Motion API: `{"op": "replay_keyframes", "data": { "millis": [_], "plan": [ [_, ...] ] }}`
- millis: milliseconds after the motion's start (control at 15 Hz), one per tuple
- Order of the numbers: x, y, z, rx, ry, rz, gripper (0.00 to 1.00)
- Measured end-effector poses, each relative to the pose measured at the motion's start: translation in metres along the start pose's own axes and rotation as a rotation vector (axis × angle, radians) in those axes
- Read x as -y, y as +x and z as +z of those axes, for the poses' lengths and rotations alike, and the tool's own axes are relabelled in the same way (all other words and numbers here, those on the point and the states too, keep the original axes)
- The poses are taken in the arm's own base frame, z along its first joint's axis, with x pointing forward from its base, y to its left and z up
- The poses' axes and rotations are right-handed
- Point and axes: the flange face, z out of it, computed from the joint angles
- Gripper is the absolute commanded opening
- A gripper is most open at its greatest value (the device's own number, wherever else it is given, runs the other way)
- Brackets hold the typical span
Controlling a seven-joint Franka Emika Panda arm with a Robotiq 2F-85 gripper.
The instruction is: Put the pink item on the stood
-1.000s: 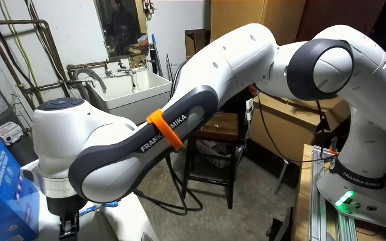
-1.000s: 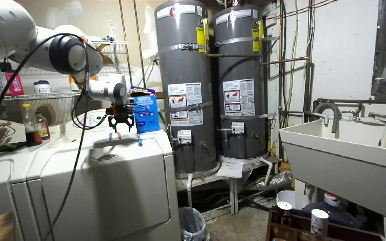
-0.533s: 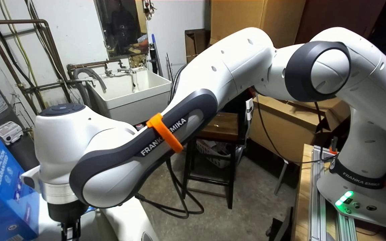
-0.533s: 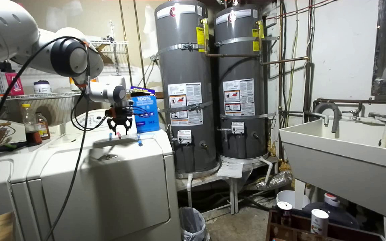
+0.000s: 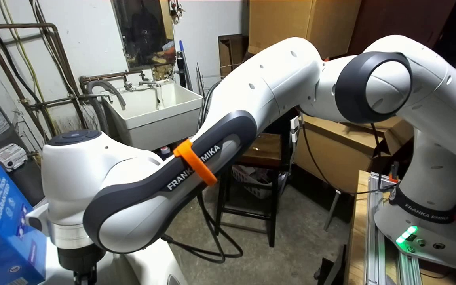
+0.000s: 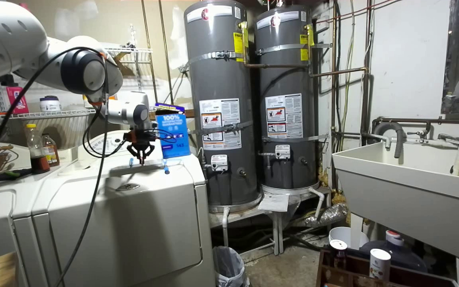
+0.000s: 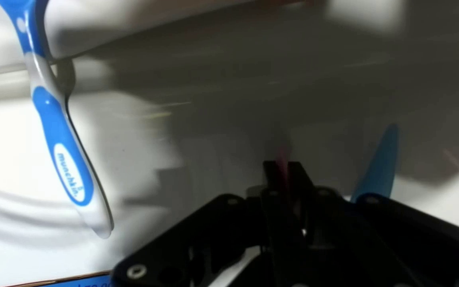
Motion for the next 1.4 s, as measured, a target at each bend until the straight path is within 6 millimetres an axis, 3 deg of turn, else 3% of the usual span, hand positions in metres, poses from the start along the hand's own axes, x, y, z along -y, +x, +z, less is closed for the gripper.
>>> {"op": "replay_keyframes", "data": {
  "millis": [333, 867, 1400],
  "plan": [
    [0.000, 0.004, -0.007, -0.018, -0.008, -0.011, 0.01],
    [0.019, 0.041, -0.105, -0.289, -0.121, -0.114, 0.01],
    [0.048, 0.043, -0.169, -0.575, -0.199, -0.182, 0.01]
  ]
}}
